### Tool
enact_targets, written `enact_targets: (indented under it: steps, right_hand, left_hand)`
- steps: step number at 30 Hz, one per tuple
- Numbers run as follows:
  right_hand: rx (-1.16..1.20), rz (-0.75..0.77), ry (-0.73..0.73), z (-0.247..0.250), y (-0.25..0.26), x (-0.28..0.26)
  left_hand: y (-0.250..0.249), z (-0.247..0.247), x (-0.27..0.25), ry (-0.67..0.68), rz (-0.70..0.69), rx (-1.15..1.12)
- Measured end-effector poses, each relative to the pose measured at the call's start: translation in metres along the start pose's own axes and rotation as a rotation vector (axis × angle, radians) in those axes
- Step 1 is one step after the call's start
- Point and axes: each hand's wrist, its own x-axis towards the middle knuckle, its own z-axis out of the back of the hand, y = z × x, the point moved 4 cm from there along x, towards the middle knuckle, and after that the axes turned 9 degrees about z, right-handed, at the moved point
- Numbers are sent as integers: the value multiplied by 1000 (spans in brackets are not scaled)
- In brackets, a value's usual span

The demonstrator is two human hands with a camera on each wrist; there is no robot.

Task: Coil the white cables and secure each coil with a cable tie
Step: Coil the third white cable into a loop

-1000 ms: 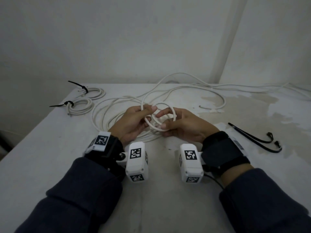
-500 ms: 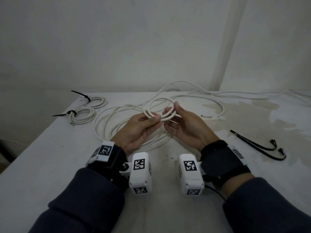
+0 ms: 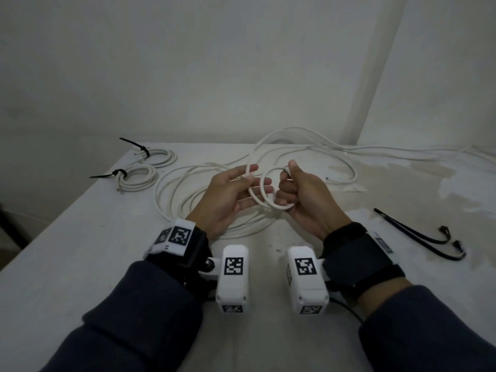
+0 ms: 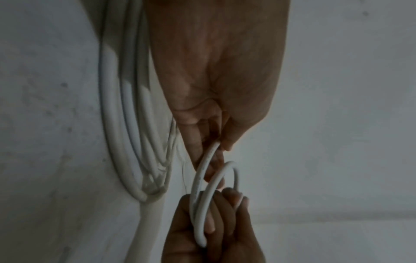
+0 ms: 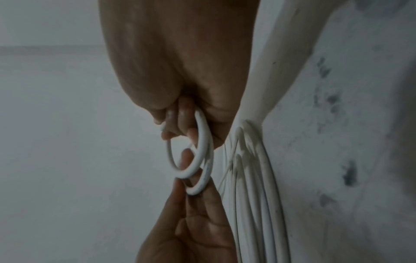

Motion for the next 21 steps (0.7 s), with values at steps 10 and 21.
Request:
enact_targets:
  steps: [10, 21]
  right_hand:
    - [-222, 227, 85, -19, 31, 18]
    - [-71, 191, 387, -53, 80, 48]
  left_hand:
    - [-27, -24, 3, 58, -122, 199]
    - [-102, -38, 12, 55, -253, 349]
